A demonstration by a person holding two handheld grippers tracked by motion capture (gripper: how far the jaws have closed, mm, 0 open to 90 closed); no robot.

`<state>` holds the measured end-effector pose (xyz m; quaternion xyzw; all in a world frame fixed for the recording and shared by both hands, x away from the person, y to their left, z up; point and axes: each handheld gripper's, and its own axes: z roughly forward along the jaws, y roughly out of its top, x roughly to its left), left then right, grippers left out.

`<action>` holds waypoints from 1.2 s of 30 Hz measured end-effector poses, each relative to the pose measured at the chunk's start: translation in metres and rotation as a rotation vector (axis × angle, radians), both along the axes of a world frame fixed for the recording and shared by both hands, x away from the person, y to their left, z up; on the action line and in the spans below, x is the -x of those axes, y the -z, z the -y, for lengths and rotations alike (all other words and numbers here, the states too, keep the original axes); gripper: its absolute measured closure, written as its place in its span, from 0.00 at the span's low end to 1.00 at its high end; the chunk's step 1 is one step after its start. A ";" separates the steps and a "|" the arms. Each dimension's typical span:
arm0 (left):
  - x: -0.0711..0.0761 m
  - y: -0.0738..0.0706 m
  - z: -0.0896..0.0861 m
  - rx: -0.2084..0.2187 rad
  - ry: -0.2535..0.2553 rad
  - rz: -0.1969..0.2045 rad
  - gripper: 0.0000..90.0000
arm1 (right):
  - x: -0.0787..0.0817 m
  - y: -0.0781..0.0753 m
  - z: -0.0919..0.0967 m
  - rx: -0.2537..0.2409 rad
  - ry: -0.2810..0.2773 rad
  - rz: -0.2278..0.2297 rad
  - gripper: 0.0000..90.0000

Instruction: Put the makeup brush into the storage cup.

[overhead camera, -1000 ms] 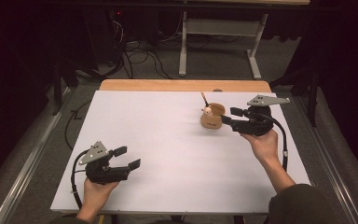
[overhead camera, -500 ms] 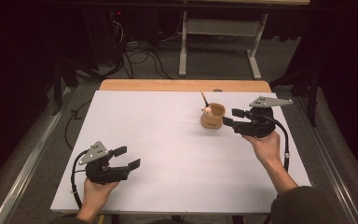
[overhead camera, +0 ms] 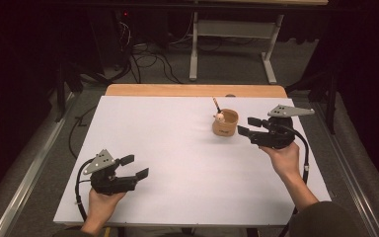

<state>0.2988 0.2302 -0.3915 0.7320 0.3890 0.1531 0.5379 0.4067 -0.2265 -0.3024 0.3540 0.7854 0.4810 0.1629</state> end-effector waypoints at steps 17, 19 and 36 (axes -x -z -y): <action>0.000 0.000 0.000 0.001 -0.002 -0.001 0.28 | 0.008 0.003 0.004 -0.016 -0.007 -0.002 0.52; 0.000 0.000 0.000 0.000 -0.002 -0.001 0.28 | 0.009 0.003 0.005 -0.015 -0.005 -0.007 0.52; 0.000 0.000 0.000 0.001 -0.003 -0.001 0.28 | 0.020 0.005 0.012 -0.038 -0.004 0.005 0.51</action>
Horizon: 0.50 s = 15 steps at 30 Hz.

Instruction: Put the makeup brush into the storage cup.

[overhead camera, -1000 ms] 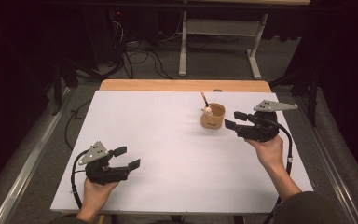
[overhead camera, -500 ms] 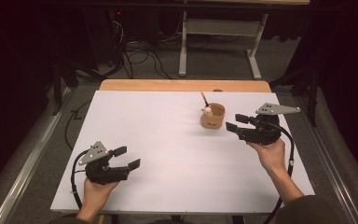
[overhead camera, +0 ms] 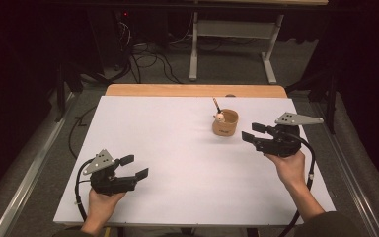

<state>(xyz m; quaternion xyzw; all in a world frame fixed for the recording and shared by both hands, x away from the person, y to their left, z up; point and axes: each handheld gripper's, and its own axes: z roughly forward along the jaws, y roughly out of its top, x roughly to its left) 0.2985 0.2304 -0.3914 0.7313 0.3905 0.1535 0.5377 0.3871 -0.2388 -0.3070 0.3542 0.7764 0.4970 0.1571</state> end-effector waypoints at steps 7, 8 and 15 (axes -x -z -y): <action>0.000 0.000 0.000 0.002 0.001 -0.003 0.28 | 0.005 0.000 0.003 -0.011 0.007 0.002 0.51; 0.000 0.000 0.000 0.001 0.002 -0.003 0.28 | 0.005 0.000 0.004 -0.013 0.007 0.001 0.51; -0.001 0.000 0.000 0.003 0.002 -0.003 0.28 | 0.010 0.002 0.004 -0.011 0.004 0.000 0.51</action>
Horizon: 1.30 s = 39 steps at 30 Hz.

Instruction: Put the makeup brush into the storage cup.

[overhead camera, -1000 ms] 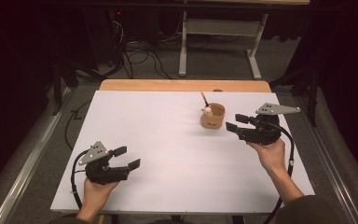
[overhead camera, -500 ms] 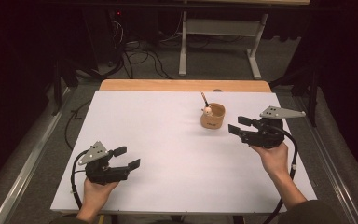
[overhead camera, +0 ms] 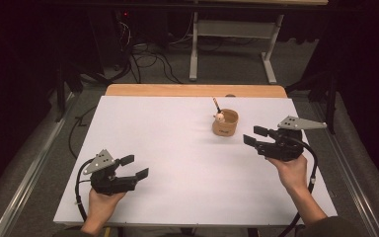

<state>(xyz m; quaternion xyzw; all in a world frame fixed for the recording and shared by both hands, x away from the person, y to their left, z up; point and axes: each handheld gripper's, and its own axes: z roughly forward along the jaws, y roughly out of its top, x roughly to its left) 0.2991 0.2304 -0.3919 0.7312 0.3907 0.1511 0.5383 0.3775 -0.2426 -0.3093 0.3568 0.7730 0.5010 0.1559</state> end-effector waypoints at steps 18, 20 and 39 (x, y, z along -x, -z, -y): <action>0.000 0.000 0.000 -0.002 -0.001 0.001 0.28 | 0.017 0.003 0.009 -0.018 0.021 0.018 0.49; 0.000 0.000 0.000 -0.002 -0.001 0.001 0.28 | 0.019 0.005 0.010 -0.018 0.021 0.014 0.49; 0.000 0.000 0.000 -0.002 -0.001 0.001 0.28 | 0.032 0.014 0.013 -0.036 0.014 -0.003 0.49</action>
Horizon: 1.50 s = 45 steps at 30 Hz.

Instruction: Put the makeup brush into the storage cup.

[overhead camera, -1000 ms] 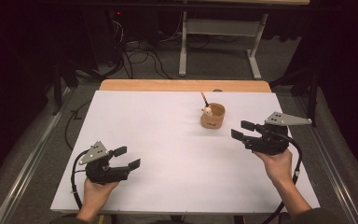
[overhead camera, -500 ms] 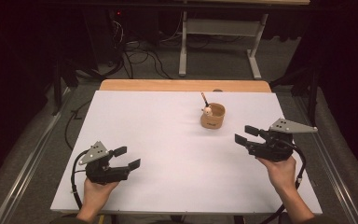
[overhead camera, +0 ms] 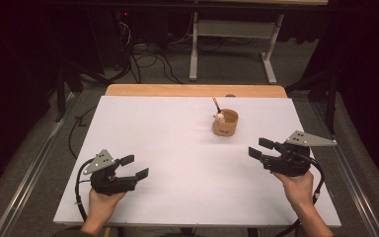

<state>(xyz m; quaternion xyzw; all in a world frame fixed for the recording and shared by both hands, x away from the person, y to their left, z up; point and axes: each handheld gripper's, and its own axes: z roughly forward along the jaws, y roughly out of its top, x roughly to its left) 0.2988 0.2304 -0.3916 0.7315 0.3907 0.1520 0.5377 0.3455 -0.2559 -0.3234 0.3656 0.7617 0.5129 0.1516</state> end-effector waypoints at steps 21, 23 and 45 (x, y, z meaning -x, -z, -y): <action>0.000 0.000 0.000 0.000 0.000 0.000 0.28 | 0.010 0.012 0.002 -0.008 -0.001 -0.017 0.49; 0.000 0.000 0.000 0.000 0.000 0.000 0.28 | 0.010 0.014 0.002 -0.009 0.000 -0.020 0.49; 0.000 0.000 0.000 0.002 0.001 -0.001 0.28 | 0.018 0.025 0.002 -0.017 -0.001 -0.036 0.49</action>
